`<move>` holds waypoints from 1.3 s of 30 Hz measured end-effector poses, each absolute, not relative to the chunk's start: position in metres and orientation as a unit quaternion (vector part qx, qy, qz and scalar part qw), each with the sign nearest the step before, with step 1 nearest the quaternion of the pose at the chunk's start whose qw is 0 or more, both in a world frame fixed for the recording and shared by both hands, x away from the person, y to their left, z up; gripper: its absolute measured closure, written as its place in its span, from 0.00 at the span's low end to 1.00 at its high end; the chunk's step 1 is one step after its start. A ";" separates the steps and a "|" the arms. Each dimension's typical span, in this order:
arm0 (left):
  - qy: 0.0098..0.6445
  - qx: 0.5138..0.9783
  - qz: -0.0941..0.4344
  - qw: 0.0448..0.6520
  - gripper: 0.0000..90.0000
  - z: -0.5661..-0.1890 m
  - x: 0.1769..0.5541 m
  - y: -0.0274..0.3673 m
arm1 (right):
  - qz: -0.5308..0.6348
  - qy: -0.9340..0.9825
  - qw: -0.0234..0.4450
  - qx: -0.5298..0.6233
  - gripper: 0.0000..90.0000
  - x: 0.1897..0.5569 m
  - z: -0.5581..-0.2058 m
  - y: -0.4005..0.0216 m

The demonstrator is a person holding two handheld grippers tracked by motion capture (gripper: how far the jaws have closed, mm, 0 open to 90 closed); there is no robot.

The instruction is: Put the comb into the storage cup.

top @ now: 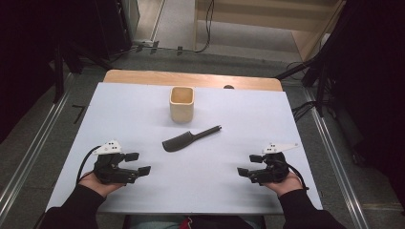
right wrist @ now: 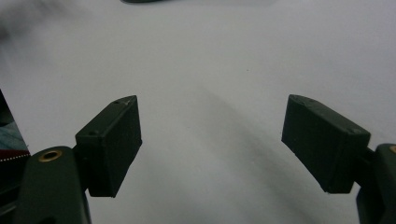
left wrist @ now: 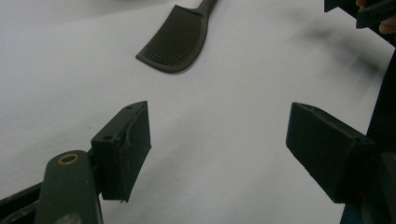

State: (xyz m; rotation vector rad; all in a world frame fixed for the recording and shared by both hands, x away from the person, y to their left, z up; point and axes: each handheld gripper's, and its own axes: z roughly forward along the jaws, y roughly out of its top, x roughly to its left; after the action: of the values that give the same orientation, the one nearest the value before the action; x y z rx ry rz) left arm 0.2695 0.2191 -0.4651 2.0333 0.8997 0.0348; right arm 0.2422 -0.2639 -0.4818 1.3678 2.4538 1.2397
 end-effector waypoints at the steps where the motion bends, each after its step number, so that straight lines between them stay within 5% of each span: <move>1: 0.362 0.821 0.014 0.442 0.25 -0.465 0.270 0.219 | 0.405 0.798 0.035 0.445 0.20 0.242 -0.482 -0.264; 39: 0.369 0.818 0.017 0.441 0.26 -0.466 0.269 0.220 | 0.398 0.799 0.031 0.450 0.21 0.243 -0.482 -0.262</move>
State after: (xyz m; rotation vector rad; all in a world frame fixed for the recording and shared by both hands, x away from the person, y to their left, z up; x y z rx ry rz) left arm 0.2693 0.2203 -0.4657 2.0313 0.9171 0.0428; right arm 0.2433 -0.2619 -0.4822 1.3857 2.4626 1.2260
